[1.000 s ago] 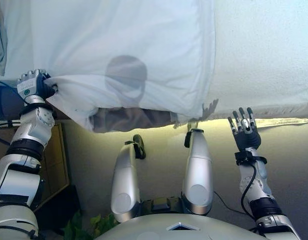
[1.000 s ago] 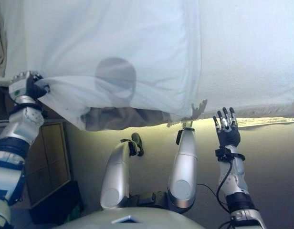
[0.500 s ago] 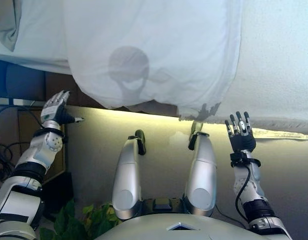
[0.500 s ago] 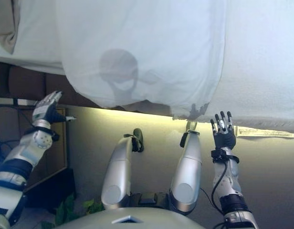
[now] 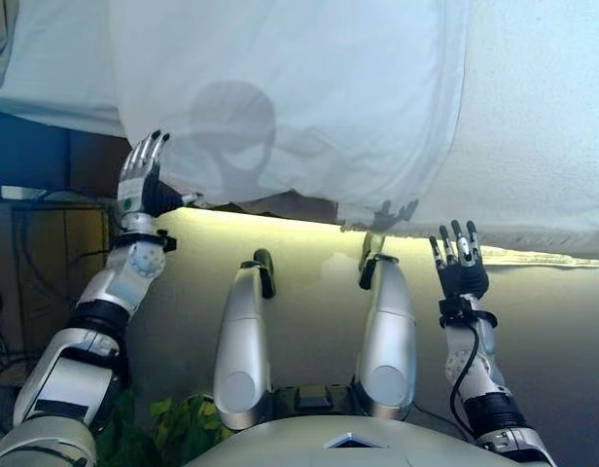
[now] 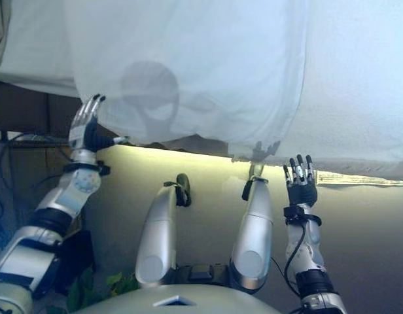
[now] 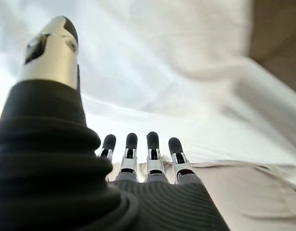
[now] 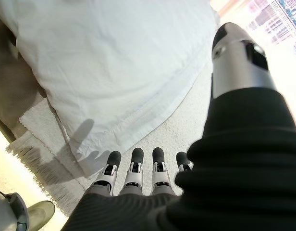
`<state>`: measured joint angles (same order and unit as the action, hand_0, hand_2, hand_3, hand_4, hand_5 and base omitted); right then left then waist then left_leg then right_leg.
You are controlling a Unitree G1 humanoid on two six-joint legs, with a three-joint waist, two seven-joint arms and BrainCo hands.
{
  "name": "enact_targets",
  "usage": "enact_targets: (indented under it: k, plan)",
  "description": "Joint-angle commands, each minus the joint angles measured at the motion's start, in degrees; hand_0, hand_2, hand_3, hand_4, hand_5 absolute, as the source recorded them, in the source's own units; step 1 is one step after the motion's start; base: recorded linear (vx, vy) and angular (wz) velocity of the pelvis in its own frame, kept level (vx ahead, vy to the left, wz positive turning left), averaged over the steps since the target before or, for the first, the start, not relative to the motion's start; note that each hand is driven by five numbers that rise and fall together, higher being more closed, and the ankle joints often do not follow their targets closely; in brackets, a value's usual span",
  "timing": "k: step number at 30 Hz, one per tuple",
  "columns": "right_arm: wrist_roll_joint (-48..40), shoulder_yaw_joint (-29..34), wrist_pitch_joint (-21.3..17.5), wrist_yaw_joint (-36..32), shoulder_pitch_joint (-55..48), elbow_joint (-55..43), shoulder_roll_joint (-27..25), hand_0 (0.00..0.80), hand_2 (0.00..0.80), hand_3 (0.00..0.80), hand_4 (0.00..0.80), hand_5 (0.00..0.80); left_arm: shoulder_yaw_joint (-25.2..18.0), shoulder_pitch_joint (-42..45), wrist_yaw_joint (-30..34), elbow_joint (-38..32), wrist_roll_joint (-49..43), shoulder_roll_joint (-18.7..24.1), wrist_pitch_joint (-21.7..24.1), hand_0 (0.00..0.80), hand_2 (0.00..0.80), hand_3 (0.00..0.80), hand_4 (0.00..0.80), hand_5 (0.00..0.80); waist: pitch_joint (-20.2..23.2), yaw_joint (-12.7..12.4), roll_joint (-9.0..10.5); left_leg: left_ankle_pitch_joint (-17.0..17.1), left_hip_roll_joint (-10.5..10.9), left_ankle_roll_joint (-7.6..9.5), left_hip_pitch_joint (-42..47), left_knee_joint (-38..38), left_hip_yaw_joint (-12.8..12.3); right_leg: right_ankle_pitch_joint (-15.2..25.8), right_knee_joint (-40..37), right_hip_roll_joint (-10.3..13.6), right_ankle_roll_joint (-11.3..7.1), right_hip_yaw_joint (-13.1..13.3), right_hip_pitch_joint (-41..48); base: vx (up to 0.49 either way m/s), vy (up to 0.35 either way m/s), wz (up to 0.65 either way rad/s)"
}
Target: Make the bed neatly
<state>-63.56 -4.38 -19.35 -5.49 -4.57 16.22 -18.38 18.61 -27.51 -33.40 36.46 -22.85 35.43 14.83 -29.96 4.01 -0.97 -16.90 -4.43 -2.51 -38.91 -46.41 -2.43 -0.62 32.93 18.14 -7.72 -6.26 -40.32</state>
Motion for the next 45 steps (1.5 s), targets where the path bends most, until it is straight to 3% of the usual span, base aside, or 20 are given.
enact_targets:
  k: [1,17,29,30,31,33,34,45]
  plan:
    - [2.09,0.03,-0.78,1.47,-1.27,-6.32,-0.3,0.0,0.0,0.0,0.0,0.0,-0.72,-4.17,-3.44,-3.94,2.9,0.87,0.8,0.0,0.0,0.0,0.0,0.0,0.17,0.8,1.14,4.19,1.09,1.96,0.45,5.85,-2.13,0.49,1.09,1.1,-0.5,3.57,3.57,-0.001,-0.013,-0.04]
    - [3.38,-2.29,-0.15,5.54,0.53,-9.46,-1.77,0.0,0.0,0.0,0.0,0.0,6.73,-16.16,-4.32,-3.09,-0.85,-2.65,-4.81,0.0,0.0,0.0,0.0,0.0,0.17,5.33,2.87,5.73,-0.17,1.99,-2.35,7.64,-4.6,3.17,-2.53,-0.41,-0.21,5.33,-0.52,-0.013,0.018,-0.12]
    - [3.77,-5.22,-2.08,9.91,3.23,-11.95,-3.75,0.0,0.0,0.0,0.0,0.0,11.09,-23.71,-2.45,5.87,-3.45,-2.45,-10.58,0.0,0.0,0.0,0.0,0.0,0.17,7.46,3.56,7.36,-1.47,1.1,-5.22,9.22,-6.61,5.63,-6.02,-0.43,-0.45,6.3,-4.24,-0.025,0.014,-0.08]
    - [3.78,-5.28,-2.28,10.2,3.2,-12.05,-3.93,0.0,0.0,0.0,0.0,0.0,11.16,-23.83,-2.47,6.59,-3.3,-2.3,-10.49,0.154,0.154,0.154,0.154,0.154,0.17,7.66,3.59,7.44,-1.6,1.0,-5.31,9.34,-6.73,5.77,-6.33,-0.41,-0.48,6.47,-4.46,-0.01,0.043,-0.16]
    - [3.88,-5.35,-2.44,10.33,3.23,-12.07,-4.03,0.0,0.0,0.0,0.0,0.0,11.26,-24.07,-2.45,7.1,-2.98,-2.16,-10.49,0.414,0.414,0.414,0.414,0.414,0.17,7.8,3.57,7.53,-1.59,0.9,-5.29,9.5,-6.84,5.86,-6.6,-0.41,-0.5,6.53,-4.52,-0.009,0.048,-0.1]
    - [4.11,-5.33,-2.59,10.49,3.28,-12.3,-4.26,0.0,0.0,0.0,0.0,0.0,11.44,-24.36,-2.57,7.96,-2.92,-2.13,-10.65,0.75,0.75,0.75,0.75,0.75,0.17,8.01,3.56,7.74,-1.54,0.68,-5.3,9.83,-7.02,6.14,-7.35,-0.23,-0.54,6.63,-4.59,-0.01,0.047,-0.04]
    - [4.05,-5.34,-2.66,10.46,3.35,-12.36,-4.46,0.0,0.0,0.0,0.0,0.0,11.57,-24.54,-2.55,8.24,-2.79,-1.89,-10.48,0.8,0.8,0.8,0.8,0.8,0.17,8.02,3.52,7.82,-1.49,0.61,-5.31,9.99,-7.03,6.26,-7.54,-0.11,-0.57,6.68,-4.67,-0.008,0.038,-0.03]
    - [3.64,-6.42,-4.41,11.03,3.25,-13.39,-4.12,0.0,0.0,0.0,0.0,0.0,11.24,-23.3,-2.95,5.58,-4.36,-0.86,-9.91,0.8,0.8,0.8,0.8,0.8,0.17,6.58,2.7,7.68,-0.33,1.14,-6.37,10.15,-5.68,5.84,-6.17,0.76,-1.32,6.36,-5.91,-0.003,-0.012,-0.02]
